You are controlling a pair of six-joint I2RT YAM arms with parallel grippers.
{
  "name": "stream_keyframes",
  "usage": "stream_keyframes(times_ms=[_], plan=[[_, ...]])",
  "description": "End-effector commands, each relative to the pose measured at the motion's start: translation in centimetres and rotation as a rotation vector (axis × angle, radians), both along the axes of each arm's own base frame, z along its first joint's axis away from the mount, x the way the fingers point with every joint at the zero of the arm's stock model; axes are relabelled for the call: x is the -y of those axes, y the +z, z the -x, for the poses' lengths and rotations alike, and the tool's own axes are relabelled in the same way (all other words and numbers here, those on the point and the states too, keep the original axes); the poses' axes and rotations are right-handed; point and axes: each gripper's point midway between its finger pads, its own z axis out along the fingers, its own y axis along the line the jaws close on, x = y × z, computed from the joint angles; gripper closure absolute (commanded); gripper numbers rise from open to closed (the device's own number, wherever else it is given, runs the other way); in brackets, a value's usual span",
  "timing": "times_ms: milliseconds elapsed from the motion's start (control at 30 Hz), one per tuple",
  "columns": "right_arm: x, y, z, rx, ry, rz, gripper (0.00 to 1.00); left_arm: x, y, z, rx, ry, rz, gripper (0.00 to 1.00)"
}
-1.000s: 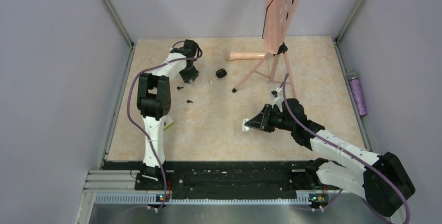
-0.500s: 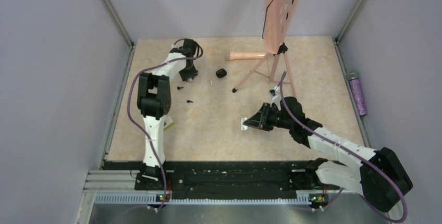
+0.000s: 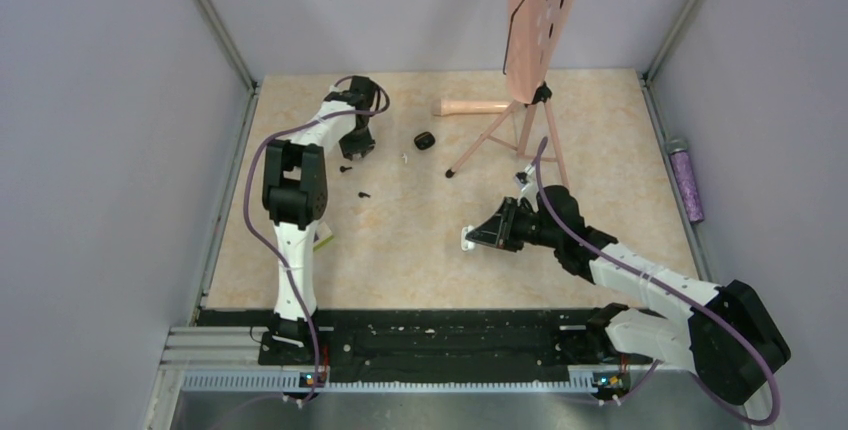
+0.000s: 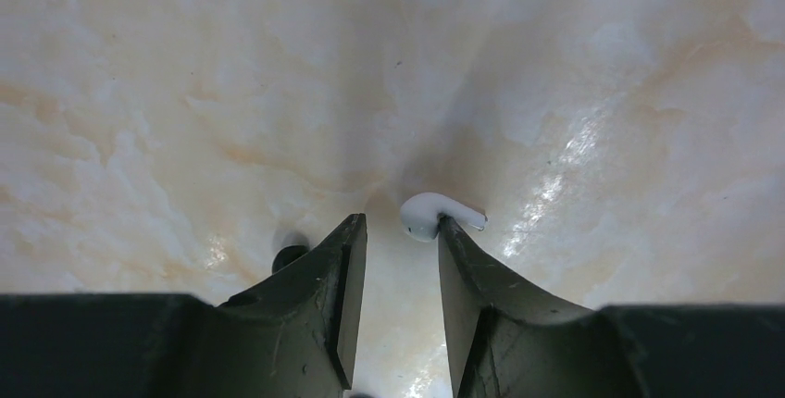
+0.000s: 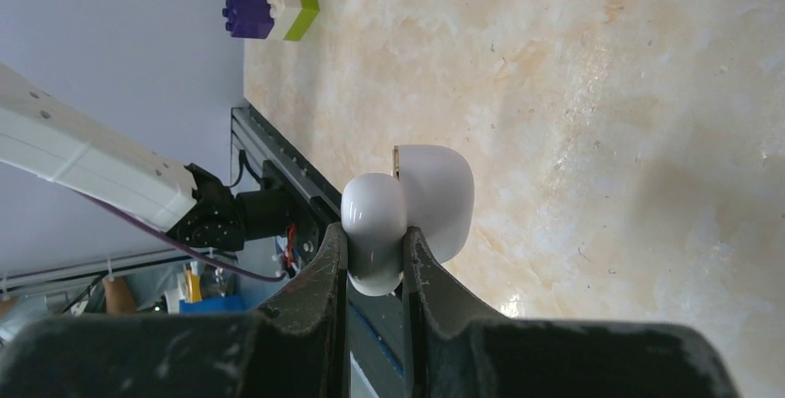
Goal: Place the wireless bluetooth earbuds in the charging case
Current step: Pick up the right earbud from the center of the board.
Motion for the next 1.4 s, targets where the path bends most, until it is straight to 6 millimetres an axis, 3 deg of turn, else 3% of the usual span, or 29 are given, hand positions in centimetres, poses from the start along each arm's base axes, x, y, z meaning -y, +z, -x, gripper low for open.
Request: stream_keyframes(times_ms=[0,400,600,867,1100,1233,1367], plan=[[-0.7,2.8,-1.4,0.086,0.001,-0.054,1.00,-1.5,2.7,0.8,0.000,-0.004,-0.041,0.60],[-0.6,2.8,-1.3,0.084,0.004,-0.055,1.00,-4.9,2.8,1.3,0.000,0.090,-0.053,0.60],[-0.6,2.8,-1.4,0.084,0.002,-0.053,1.00,-4.9,3.8,1.2,0.045,0.109,-0.006,0.60],[-0.8,2.7,-1.4,0.080,0.006,-0.055,1.00,-3.5,4.3,1.3,0.070,0.120,0.084,0.36],[-0.8,2.5,-1.3,0.075,0.014,-0.056,1.00,-4.2,4.5,0.6,0.159,0.315,0.116,0.40],[-0.8,2.7,-1.3,0.077,0.011,-0.056,1.00,-5.0,3.3,0.2,0.158,0.421,0.119,0.39],[-0.8,2.6,-1.2,0.074,0.015,-0.054,1.00,-5.3,2.3,-0.1,0.159,0.478,0.134,0.33]])
